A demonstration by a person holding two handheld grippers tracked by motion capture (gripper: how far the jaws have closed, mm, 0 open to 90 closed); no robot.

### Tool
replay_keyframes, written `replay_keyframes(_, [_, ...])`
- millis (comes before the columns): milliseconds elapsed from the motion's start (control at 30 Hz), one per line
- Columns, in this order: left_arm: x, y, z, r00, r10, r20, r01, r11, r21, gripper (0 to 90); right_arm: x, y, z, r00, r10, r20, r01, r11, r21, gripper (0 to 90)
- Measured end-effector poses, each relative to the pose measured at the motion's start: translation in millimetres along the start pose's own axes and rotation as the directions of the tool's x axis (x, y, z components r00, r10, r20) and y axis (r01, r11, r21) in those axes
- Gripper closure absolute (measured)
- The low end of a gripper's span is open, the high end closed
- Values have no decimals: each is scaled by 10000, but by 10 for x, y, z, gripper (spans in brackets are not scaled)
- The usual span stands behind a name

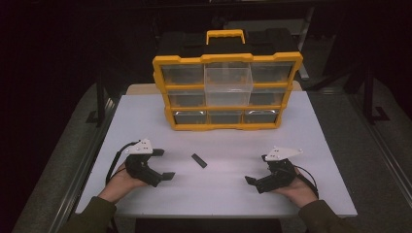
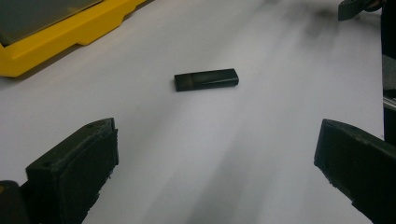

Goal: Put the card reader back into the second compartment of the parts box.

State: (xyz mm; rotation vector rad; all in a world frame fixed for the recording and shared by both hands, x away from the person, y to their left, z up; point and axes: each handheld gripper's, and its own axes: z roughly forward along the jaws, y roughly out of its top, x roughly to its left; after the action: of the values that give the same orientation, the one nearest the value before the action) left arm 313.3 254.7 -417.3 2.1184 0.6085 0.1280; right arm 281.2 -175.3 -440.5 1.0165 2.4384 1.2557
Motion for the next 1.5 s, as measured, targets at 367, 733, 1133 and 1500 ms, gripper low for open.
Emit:
replay_keyframes(367, [1,75,34,10000,-4,-23,4,9999,-121,0,2,0,-9,10000,24,-19,-24,10000,-55,0])
replay_keyframes(733, [4,137,81,10000,-22,37,23,9999,-164,0,3,0,-5,10000,9,-47,-9,10000,-8,0])
replay_keyframes(1133, [8,214,138,9999,4,154,-1,9997,-239,0,4,1,-5,10000,19,-60,-19,10000,-4,0])
replay_keyframes(1500, [6,279,182,9997,84,209,-78,9995,-292,0,6,2,-8,10000,21,-72,-21,10000,-22,0])
